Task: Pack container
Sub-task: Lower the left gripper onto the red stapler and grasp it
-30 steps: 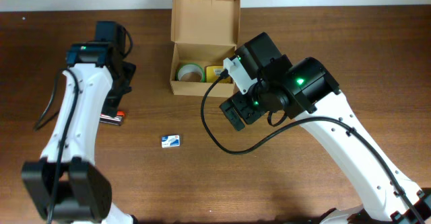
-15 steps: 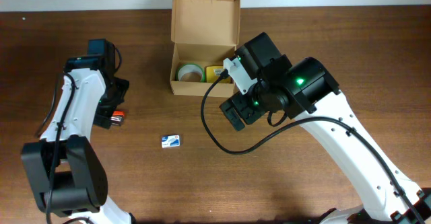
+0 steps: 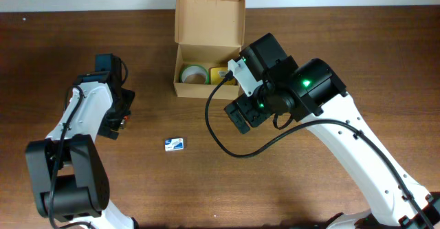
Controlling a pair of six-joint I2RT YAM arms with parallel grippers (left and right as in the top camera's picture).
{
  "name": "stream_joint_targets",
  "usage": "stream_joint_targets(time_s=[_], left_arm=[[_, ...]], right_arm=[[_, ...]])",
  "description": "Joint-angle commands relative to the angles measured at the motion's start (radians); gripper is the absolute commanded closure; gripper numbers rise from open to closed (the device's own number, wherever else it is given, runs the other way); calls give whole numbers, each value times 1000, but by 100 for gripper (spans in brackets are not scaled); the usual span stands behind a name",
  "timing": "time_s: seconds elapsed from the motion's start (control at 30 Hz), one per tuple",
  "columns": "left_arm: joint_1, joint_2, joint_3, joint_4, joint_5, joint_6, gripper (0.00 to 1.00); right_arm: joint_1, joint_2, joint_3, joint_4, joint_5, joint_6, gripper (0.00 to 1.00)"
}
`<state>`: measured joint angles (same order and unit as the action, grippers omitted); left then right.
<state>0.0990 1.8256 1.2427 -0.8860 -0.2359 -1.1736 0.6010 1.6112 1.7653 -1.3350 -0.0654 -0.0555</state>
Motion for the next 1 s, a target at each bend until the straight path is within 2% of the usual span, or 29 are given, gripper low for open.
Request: stream_joint_targets(time_s=[0.0,0.97], left_arm=[[21,8,-14,21,-6,-22,1],[42,171,-16,109,4,2,1]], right_arm=[[0,-20,21,0,-9,5,1],[0,-20,21,0,-9,5,1]])
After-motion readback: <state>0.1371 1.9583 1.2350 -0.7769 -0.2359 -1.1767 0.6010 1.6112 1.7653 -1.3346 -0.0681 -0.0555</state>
